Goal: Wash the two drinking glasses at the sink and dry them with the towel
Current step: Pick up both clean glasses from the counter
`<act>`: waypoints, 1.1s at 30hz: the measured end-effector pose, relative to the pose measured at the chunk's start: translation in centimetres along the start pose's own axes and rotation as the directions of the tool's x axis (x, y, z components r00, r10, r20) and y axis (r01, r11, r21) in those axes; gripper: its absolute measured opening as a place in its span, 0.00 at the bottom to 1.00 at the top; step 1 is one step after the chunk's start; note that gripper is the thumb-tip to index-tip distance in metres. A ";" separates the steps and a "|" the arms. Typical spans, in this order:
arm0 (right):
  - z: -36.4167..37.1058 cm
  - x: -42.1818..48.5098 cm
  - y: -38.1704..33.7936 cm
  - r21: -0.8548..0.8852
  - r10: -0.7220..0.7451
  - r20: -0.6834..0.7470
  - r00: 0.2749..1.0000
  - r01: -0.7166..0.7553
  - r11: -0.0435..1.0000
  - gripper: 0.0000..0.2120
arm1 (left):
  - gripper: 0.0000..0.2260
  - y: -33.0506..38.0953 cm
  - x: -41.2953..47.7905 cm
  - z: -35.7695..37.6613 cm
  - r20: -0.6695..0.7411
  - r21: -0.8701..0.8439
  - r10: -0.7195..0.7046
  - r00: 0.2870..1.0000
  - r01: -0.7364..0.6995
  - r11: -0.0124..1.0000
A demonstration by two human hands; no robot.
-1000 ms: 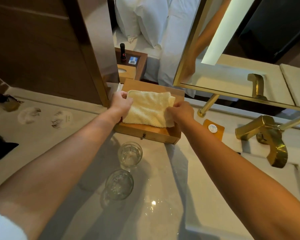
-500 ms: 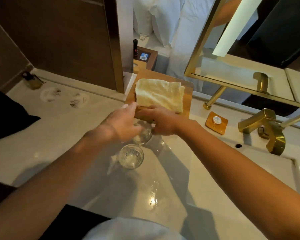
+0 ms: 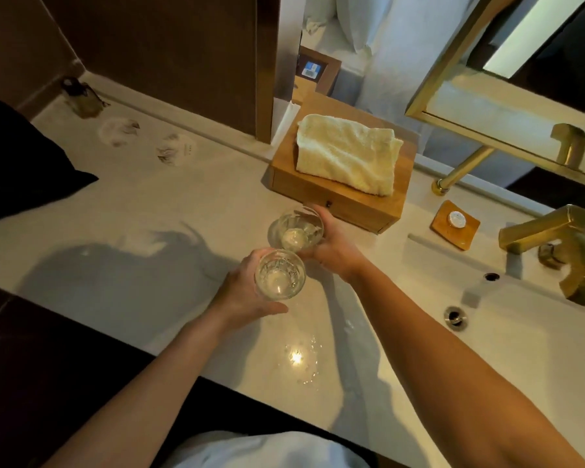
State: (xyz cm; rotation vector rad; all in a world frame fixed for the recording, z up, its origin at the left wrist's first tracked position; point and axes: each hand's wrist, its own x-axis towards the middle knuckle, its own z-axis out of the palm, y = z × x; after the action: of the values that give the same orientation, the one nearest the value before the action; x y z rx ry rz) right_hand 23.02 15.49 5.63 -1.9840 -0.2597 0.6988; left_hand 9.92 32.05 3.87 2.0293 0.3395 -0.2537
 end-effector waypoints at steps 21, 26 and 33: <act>-0.5 -5.9 -3.7 0.893 0.015 0.226 0.974 -0.214 0.396 0.25 | 0.15 8.3 -6.4 -4.0 -0.257 -0.790 -0.137 0.957 -0.126 0.600; -0.7 -7.0 -5.2 0.923 -0.020 0.209 0.978 -0.191 0.334 0.19 | 0.26 8.9 -8.4 -5.3 -0.360 -0.605 -0.150 0.921 -0.108 0.789; -0.6 -7.0 -6.6 0.918 -0.053 0.255 0.966 -0.224 0.328 0.19 | 0.24 9.6 -9.8 -8.0 -0.437 -0.489 -0.124 0.891 -0.119 0.864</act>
State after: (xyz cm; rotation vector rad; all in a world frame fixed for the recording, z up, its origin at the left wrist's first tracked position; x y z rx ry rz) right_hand 18.39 15.18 14.02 -0.7338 0.1360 0.8831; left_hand 4.30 33.66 18.66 1.5386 0.6316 0.3033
